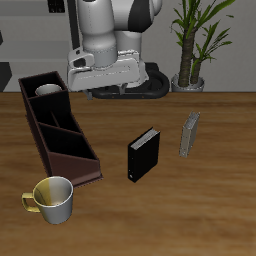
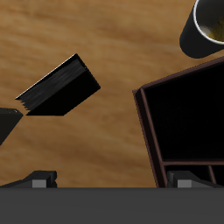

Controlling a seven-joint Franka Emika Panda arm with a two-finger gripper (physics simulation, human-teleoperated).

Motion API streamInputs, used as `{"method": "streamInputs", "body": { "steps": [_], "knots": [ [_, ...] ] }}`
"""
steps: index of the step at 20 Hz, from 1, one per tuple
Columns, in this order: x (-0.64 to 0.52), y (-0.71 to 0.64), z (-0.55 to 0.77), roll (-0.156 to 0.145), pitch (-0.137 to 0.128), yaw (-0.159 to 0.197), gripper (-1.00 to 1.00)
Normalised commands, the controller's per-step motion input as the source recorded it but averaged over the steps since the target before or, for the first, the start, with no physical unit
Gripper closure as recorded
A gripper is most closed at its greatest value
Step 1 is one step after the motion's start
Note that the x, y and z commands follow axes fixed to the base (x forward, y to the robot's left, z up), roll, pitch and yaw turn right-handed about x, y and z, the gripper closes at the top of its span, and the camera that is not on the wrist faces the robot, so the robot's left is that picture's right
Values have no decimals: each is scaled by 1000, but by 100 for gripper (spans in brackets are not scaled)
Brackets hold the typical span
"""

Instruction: Place the red mug into the right desk caddy's right compartment and place the yellow book into the right desk caddy's back compartment

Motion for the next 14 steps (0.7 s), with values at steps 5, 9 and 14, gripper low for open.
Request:
{"method": "streamInputs", "body": {
  "steps": [5,9,14],
  "knots": [
    [112,120,-23,27,9,-6,-100],
    [56,194,-7,26,-6,10,-100],
    [7,200,-10,6,-8,9,-100]
  ]
}}
